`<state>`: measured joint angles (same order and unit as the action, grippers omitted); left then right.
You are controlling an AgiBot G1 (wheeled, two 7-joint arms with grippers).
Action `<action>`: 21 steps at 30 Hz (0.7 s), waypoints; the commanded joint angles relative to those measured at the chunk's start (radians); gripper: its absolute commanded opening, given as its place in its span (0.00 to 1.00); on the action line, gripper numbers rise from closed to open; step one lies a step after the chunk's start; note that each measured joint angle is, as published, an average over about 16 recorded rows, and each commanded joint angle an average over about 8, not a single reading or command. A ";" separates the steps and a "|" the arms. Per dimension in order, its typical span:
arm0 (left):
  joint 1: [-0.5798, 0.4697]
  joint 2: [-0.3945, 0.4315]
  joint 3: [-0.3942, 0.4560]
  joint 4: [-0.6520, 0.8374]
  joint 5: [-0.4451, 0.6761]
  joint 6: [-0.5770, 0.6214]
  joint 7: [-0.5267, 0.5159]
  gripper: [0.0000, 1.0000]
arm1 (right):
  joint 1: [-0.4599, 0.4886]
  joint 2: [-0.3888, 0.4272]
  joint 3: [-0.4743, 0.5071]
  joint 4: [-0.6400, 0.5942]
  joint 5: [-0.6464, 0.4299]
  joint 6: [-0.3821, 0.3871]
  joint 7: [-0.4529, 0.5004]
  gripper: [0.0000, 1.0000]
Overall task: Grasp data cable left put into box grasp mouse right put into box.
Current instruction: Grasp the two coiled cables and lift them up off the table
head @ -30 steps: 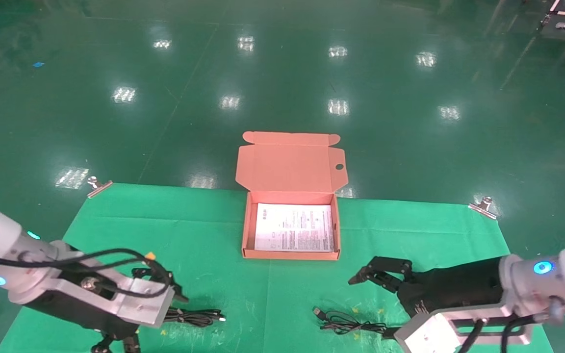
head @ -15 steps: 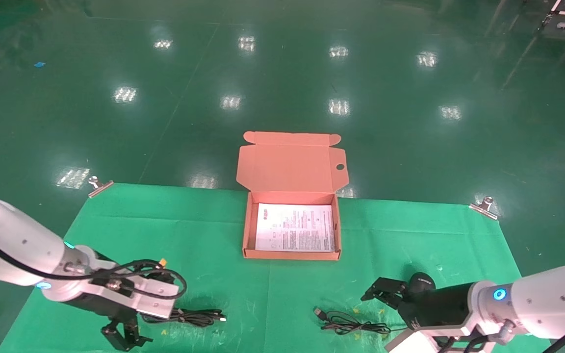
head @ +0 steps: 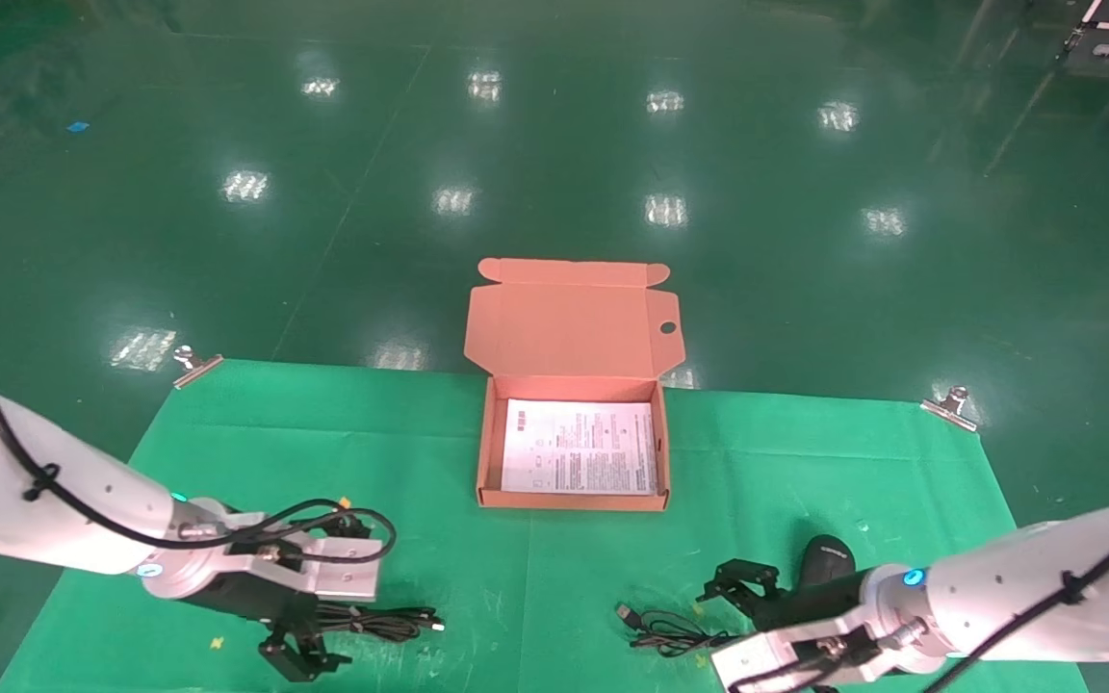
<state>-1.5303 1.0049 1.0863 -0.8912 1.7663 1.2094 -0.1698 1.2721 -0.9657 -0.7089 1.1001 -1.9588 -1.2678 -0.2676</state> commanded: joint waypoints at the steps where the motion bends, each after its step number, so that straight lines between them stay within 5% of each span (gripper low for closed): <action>1: 0.003 0.013 -0.007 0.048 -0.015 -0.013 0.013 1.00 | 0.006 -0.020 -0.002 -0.038 -0.005 0.004 0.015 1.00; 14: 0.003 0.112 -0.024 0.339 -0.056 -0.061 0.165 1.00 | 0.046 -0.105 -0.020 -0.251 -0.048 0.057 -0.002 1.00; 20: 0.001 0.149 -0.025 0.445 -0.055 -0.090 0.230 0.31 | 0.051 -0.127 -0.024 -0.317 -0.066 0.098 -0.025 1.00; 21: 0.001 0.154 -0.025 0.460 -0.055 -0.094 0.239 0.18 | 0.051 -0.130 -0.024 -0.326 -0.068 0.106 -0.027 0.94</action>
<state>-1.5284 1.1555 1.0610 -0.4381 1.7098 1.1174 0.0632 1.3226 -1.0946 -0.7322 0.7789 -2.0249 -1.1635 -0.2905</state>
